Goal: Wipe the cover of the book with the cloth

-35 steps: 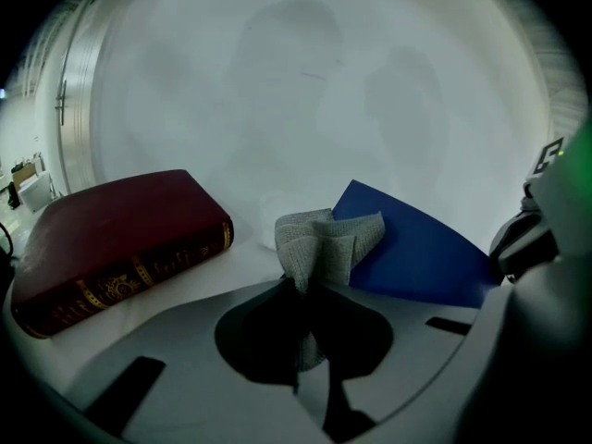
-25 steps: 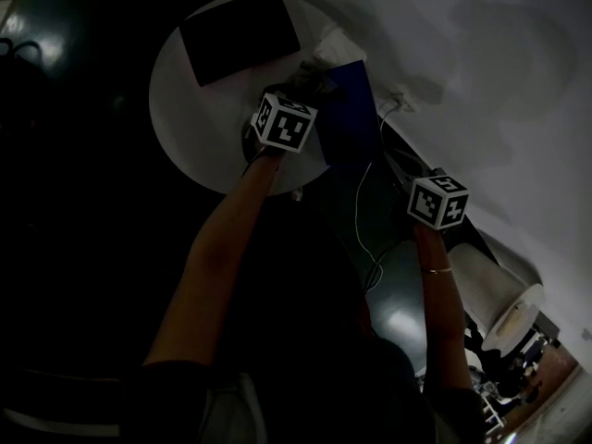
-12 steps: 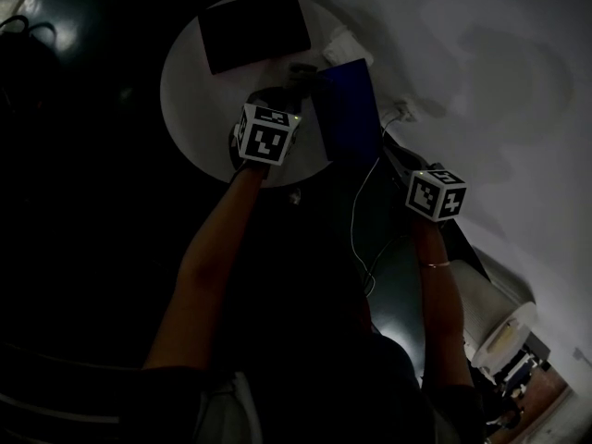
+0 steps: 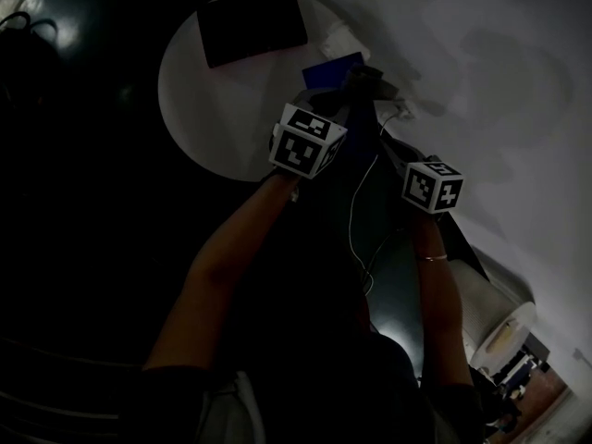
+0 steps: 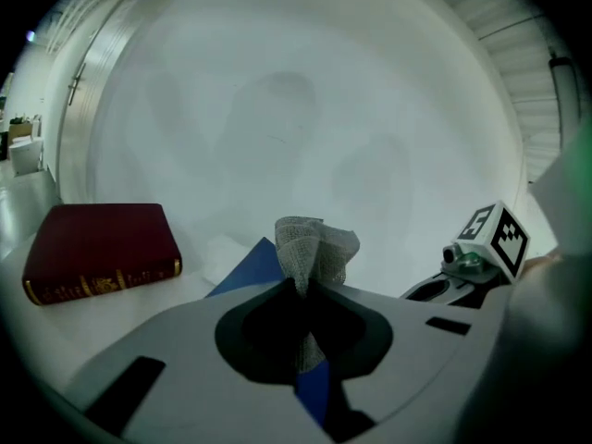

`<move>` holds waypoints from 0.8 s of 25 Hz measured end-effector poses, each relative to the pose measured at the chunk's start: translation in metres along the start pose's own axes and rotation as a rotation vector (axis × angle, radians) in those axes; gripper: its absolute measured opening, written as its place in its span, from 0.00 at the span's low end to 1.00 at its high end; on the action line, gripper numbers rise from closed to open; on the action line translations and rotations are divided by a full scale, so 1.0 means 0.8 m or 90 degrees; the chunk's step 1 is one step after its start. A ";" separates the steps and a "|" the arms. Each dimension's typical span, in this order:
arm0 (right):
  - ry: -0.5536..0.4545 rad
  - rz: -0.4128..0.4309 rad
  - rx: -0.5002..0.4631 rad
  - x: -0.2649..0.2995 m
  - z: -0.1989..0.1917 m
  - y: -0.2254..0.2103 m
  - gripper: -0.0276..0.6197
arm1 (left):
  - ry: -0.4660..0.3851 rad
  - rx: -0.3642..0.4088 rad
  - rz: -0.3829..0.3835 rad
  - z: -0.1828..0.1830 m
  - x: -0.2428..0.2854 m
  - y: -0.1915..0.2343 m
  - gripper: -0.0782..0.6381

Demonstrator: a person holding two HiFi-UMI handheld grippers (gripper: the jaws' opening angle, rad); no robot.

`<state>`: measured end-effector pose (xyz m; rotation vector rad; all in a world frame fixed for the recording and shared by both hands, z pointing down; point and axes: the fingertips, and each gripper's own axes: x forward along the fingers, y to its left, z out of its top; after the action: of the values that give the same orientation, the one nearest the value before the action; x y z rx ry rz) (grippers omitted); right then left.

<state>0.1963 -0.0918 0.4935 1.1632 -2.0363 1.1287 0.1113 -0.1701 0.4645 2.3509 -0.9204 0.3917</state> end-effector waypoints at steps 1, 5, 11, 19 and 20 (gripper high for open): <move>0.000 0.000 0.002 0.000 0.000 -0.001 0.09 | 0.004 0.001 -0.007 -0.001 0.006 -0.006 0.16; -0.001 0.001 0.016 0.002 -0.001 -0.006 0.09 | 0.045 0.006 -0.015 -0.020 0.028 -0.015 0.16; 0.003 0.006 0.026 0.007 -0.004 -0.012 0.09 | 0.095 0.009 -0.011 -0.045 0.050 -0.010 0.16; 0.013 0.006 0.030 0.011 -0.005 -0.017 0.09 | 0.149 0.013 0.021 -0.072 0.063 0.020 0.16; 0.013 0.006 0.031 0.011 -0.006 -0.017 0.09 | 0.157 0.010 0.026 -0.077 0.062 0.024 0.16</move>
<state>0.2040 -0.0955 0.5079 1.1620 -2.0102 1.1964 0.1298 -0.1701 0.5439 2.2376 -0.8498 0.6900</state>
